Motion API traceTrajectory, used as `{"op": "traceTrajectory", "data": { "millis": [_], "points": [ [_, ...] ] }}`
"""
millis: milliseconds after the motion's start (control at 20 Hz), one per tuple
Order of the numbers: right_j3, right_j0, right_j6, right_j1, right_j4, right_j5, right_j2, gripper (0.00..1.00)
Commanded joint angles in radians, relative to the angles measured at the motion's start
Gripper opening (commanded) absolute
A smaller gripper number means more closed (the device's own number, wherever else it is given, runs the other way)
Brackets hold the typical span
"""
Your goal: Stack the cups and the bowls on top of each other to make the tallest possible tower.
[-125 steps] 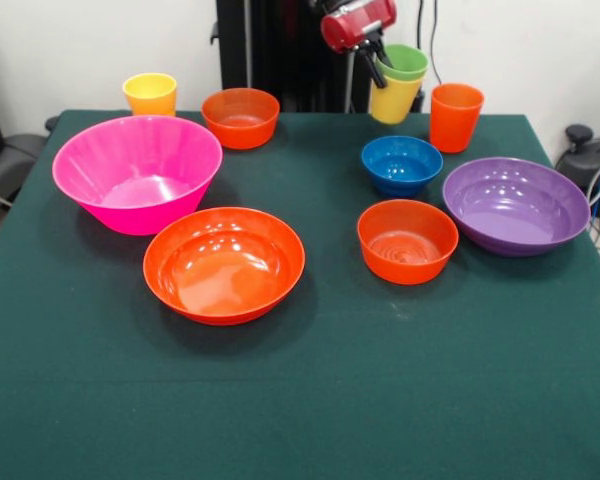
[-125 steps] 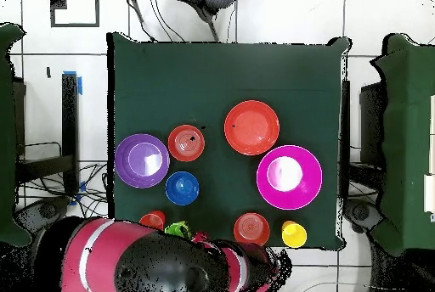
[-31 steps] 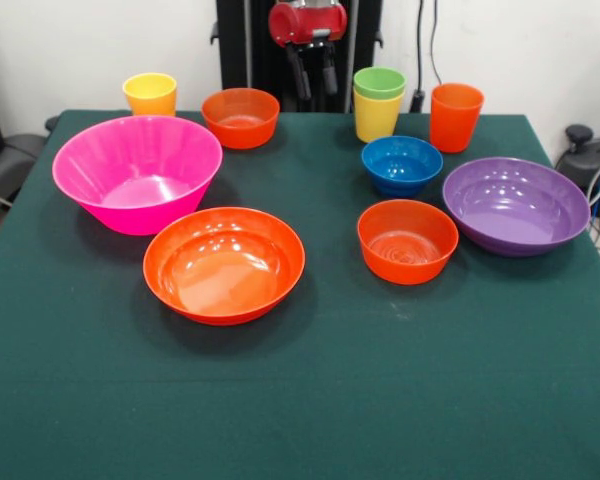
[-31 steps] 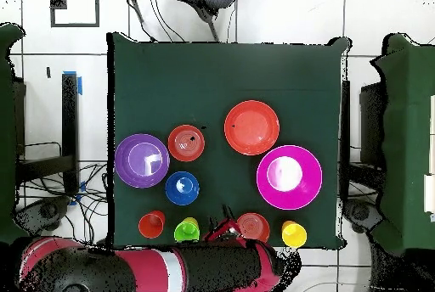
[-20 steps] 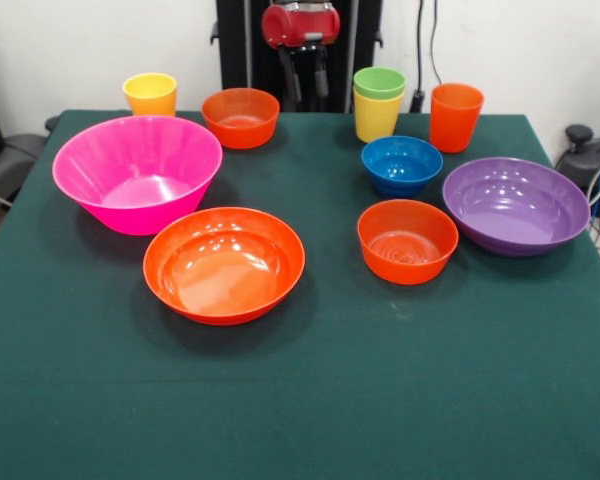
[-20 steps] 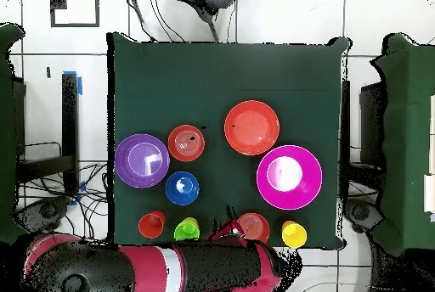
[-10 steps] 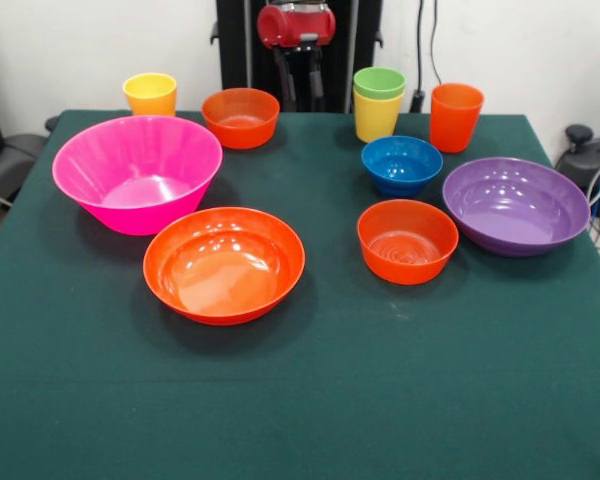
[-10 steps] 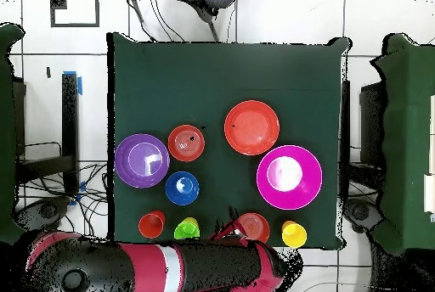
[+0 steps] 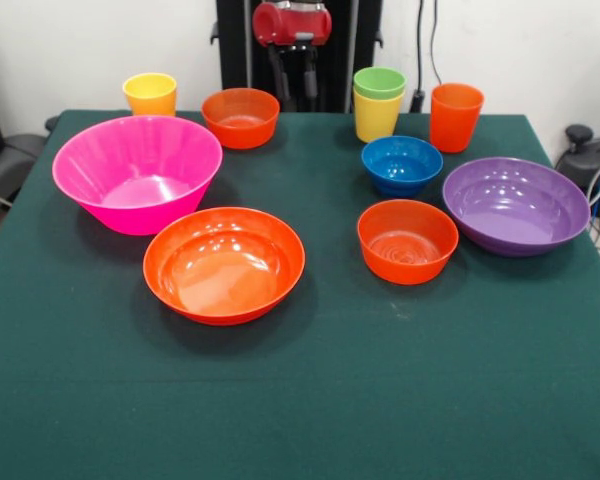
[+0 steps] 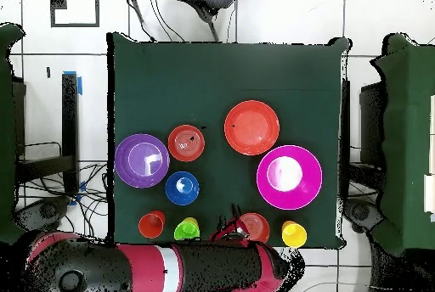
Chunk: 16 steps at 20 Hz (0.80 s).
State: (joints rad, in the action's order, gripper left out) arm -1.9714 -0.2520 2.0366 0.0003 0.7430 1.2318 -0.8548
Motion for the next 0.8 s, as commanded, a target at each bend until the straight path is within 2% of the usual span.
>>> {"op": "traceTrajectory", "data": {
  "millis": [50, 350, 550, 800],
  "points": [
    [0.143, -0.007, -0.153, 0.04, -0.081, -0.057, 0.089, 1.0],
    [0.15, -0.007, -0.119, 0.029, -0.075, -0.071, 0.09, 1.0],
    [0.17, -0.02, -0.092, 0.027, -0.071, -0.113, 0.092, 1.0],
    [0.2, -0.053, -0.018, 0.0, -0.027, -0.187, 0.095, 1.0]
  ]
}}
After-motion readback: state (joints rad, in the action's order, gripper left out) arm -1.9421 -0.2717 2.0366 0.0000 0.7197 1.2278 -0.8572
